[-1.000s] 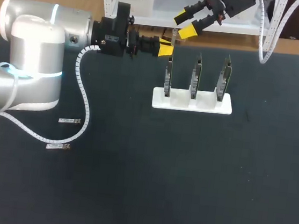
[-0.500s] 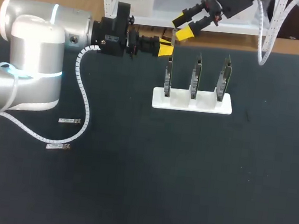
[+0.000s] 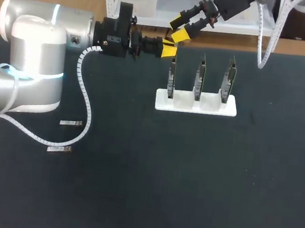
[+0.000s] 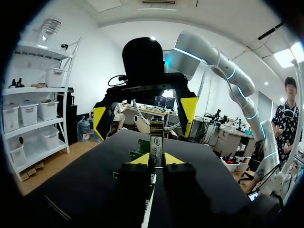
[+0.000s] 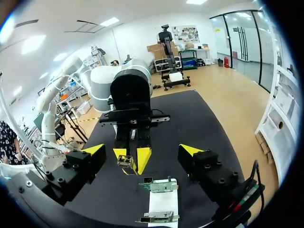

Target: Pick up the optical module with the left hand, and insert it into the network port with the right hand.

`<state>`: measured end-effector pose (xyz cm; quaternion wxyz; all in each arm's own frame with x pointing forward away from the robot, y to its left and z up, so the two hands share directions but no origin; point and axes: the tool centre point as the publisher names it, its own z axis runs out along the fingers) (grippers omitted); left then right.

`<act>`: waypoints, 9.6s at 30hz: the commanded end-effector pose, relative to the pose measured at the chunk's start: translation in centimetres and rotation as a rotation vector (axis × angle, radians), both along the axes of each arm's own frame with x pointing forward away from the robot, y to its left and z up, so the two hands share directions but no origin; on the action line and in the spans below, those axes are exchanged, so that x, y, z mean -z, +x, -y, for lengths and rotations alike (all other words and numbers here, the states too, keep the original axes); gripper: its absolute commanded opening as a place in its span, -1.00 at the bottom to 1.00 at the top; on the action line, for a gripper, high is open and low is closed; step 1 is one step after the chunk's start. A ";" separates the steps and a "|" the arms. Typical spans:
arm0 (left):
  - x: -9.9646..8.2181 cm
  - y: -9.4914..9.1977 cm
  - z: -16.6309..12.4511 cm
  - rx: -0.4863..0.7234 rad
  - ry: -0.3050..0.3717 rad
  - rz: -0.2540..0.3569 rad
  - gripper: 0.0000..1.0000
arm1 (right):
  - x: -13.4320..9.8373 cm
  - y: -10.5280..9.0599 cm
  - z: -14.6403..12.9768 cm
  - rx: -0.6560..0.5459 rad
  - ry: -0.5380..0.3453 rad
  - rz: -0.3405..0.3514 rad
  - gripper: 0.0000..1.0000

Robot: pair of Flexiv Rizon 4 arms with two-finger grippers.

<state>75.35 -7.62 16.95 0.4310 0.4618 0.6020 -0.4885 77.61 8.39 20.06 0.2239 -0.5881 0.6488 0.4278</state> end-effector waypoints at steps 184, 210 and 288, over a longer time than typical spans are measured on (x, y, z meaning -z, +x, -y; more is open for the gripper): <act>3.0 1.5 -3.3 0.069 0.444 0.219 1.00 | -0.2 -0.5 3.0 0.030 -0.165 0.121 -1.00; 3.0 1.5 -3.3 0.069 0.444 0.219 1.00 | 0.4 -0.3 1.3 0.098 -0.153 0.145 -1.00; 3.0 1.5 -3.3 0.069 0.444 0.219 1.00 | 2.3 -0.1 0.6 0.011 -0.146 0.134 -1.00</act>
